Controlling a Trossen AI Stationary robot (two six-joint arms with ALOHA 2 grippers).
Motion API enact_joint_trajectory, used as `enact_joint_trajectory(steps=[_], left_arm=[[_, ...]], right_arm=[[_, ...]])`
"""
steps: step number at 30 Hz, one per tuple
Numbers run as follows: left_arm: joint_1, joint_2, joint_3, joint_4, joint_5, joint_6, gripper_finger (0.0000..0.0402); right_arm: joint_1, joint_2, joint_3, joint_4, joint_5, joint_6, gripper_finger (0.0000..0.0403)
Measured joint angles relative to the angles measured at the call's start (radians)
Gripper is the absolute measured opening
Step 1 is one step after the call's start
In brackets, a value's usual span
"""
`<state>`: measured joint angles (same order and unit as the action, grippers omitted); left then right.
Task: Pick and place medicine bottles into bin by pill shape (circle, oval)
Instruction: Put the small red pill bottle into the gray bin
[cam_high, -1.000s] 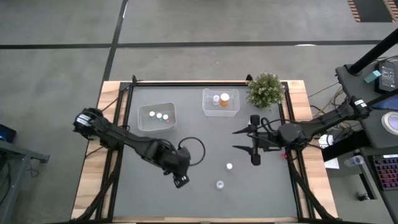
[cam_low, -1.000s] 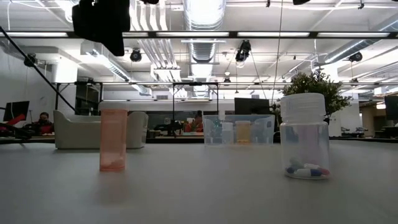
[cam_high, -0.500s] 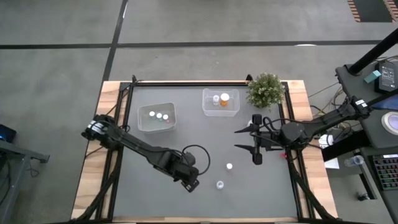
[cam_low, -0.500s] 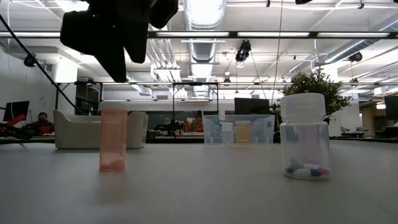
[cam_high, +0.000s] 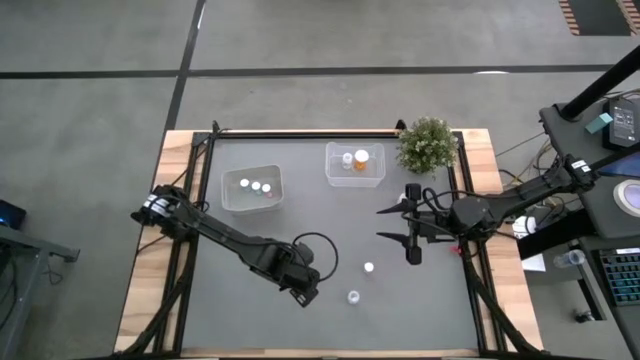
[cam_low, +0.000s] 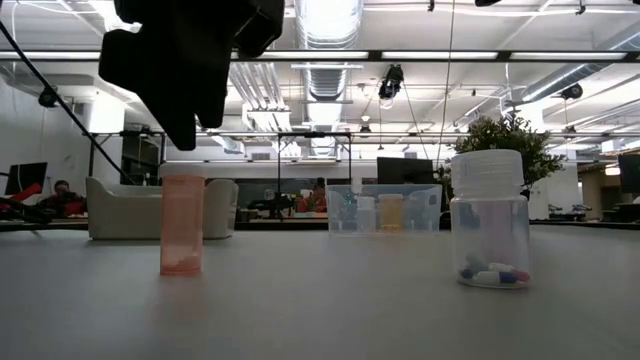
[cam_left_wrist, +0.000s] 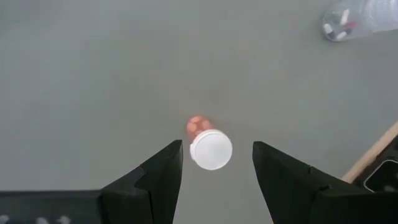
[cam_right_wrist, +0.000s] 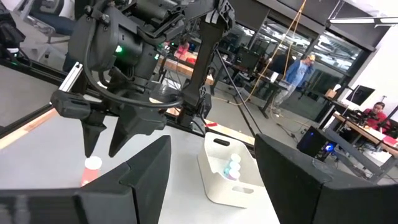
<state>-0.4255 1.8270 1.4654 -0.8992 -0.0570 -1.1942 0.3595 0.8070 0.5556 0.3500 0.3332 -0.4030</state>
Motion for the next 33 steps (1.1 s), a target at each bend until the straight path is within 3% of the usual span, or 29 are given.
enact_joint_trajectory(steps=[33], left_arm=[[-0.004, 0.057, -0.012, 0.01, -0.002, 0.063, 0.018]], right_arm=[[0.0, 0.001, 0.0, 0.0, 0.0, -0.001, 0.0224]])
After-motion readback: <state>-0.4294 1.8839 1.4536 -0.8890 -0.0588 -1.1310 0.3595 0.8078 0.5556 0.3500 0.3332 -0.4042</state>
